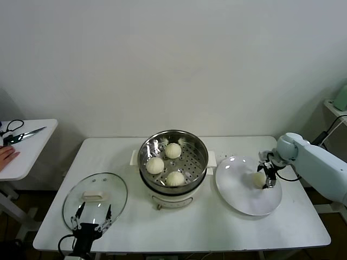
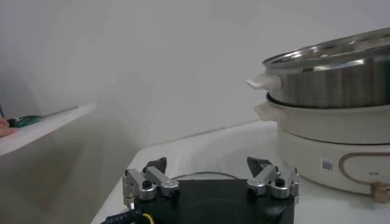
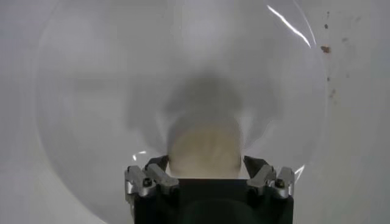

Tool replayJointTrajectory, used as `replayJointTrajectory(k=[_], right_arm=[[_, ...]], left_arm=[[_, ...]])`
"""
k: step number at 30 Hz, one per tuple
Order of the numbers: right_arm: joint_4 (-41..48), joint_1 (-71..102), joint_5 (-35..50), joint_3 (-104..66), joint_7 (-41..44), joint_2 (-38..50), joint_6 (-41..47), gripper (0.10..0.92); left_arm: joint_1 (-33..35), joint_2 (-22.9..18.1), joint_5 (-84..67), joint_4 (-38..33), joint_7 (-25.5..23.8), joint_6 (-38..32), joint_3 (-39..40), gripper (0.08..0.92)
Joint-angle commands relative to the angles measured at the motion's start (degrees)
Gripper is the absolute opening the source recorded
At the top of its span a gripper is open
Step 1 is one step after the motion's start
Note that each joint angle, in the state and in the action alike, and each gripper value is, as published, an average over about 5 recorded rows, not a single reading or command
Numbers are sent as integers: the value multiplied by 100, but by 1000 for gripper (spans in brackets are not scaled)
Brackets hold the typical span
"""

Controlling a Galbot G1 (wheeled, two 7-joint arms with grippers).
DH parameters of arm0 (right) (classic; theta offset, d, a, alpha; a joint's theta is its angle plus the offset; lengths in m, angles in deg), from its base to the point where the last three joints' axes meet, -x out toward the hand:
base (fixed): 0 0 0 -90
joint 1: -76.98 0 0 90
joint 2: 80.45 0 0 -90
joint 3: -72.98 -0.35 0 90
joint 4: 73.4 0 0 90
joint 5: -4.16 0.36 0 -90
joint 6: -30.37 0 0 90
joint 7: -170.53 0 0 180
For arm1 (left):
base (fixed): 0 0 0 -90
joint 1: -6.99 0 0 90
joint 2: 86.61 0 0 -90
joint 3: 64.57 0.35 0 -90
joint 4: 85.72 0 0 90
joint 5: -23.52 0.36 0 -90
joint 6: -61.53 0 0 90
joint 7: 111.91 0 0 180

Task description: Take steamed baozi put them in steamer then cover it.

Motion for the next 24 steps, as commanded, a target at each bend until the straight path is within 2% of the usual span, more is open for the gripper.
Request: replayJointTrajectory(k=[1, 7, 11, 17, 24], right_arm=[[117, 70, -81, -79, 12, -90, -18, 734], [33, -17, 47, -76, 0, -48, 10, 677], [-172, -483, 597, 329, -16, 64, 106, 672], [-578, -2075, 2056, 1576, -104, 116, 450, 673], [-1081, -4102, 3982, 3251, -252, -437, 910, 675]], left_arm=[[-6, 6, 27, 3, -2, 2, 31, 823], [-14, -12, 64, 13, -2, 5, 58, 823], [-10, -22, 80, 2, -3, 7, 80, 823], [-20, -23, 109, -11, -6, 10, 157, 823], [-55, 7, 125, -77, -35, 52, 294, 823]])
